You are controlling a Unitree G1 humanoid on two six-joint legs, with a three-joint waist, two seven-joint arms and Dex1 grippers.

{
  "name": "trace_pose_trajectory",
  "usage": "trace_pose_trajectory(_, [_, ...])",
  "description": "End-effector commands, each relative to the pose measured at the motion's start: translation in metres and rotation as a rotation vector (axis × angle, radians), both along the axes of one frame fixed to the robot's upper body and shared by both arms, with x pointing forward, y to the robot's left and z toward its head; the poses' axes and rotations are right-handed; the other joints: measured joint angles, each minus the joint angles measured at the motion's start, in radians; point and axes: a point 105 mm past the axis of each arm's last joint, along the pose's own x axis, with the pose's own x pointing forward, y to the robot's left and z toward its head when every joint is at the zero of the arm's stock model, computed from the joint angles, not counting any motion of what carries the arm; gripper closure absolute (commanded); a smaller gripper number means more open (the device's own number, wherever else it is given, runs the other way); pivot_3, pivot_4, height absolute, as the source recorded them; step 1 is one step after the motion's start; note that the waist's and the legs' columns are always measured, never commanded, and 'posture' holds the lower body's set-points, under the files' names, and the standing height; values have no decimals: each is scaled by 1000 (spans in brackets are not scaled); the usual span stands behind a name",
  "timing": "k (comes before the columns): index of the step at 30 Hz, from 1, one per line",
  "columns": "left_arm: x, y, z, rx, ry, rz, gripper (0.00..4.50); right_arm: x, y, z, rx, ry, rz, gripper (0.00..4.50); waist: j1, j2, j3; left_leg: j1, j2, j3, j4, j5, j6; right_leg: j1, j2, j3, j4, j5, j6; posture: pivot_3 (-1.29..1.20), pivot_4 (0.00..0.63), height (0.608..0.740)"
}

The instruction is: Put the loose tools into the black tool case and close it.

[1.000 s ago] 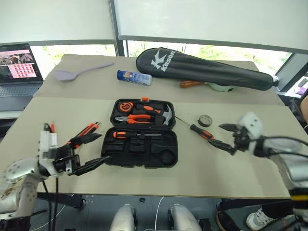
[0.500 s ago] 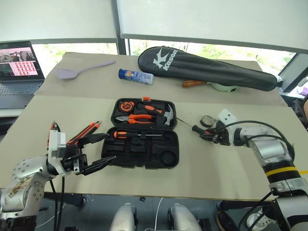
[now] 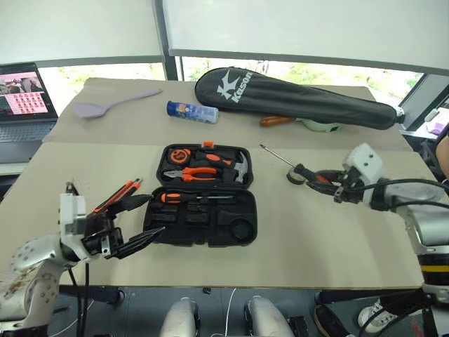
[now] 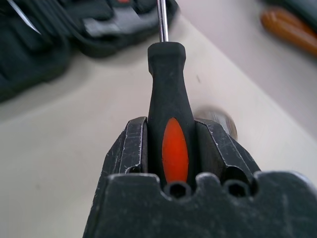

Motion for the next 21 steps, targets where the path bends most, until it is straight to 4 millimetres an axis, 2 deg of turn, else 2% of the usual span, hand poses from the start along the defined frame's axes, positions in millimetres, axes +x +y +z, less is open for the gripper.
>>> trace_pose_trajectory(1, [-4,15,2,36,-29,55,0,-21,70,17,1,-5,333,3459,-8,0,0,0,0,-1,0,0,0,0,0,0,0,0,0,0,150,740])
trace_pose_trajectory(3, [-5,19,-1,47,-20,72,0,-18,93,12,-25,20,381,3459,-8,0,0,1,1,-3,0,0,0,0,0,0,0,0,-1,0,150,740])
trace_pose_trajectory(5, [-8,25,-7,57,0,100,0,-16,119,-7,-108,101,420,3459,-8,0,0,1,1,-4,-1,0,0,0,0,0,0,0,-1,0,150,740])
trace_pose_trajectory(7, [-10,28,-10,62,9,114,0,-15,131,-21,-205,125,442,3459,-3,0,0,1,1,-3,-1,0,0,-1,-2,-1,0,0,-1,0,150,740])
trace_pose_trajectory(13, [-13,24,-9,64,1,124,0,-3,141,-37,-294,132,398,3459,22,-1,1,-3,-1,-3,0,0,0,-3,-5,-3,0,0,-1,0,150,740])
trace_pose_trajectory(21, [-16,24,-6,71,-5,134,0,0,140,-39,-292,171,369,3459,19,-1,1,-3,0,-2,0,0,0,-5,-3,-3,1,0,-2,0,150,740])
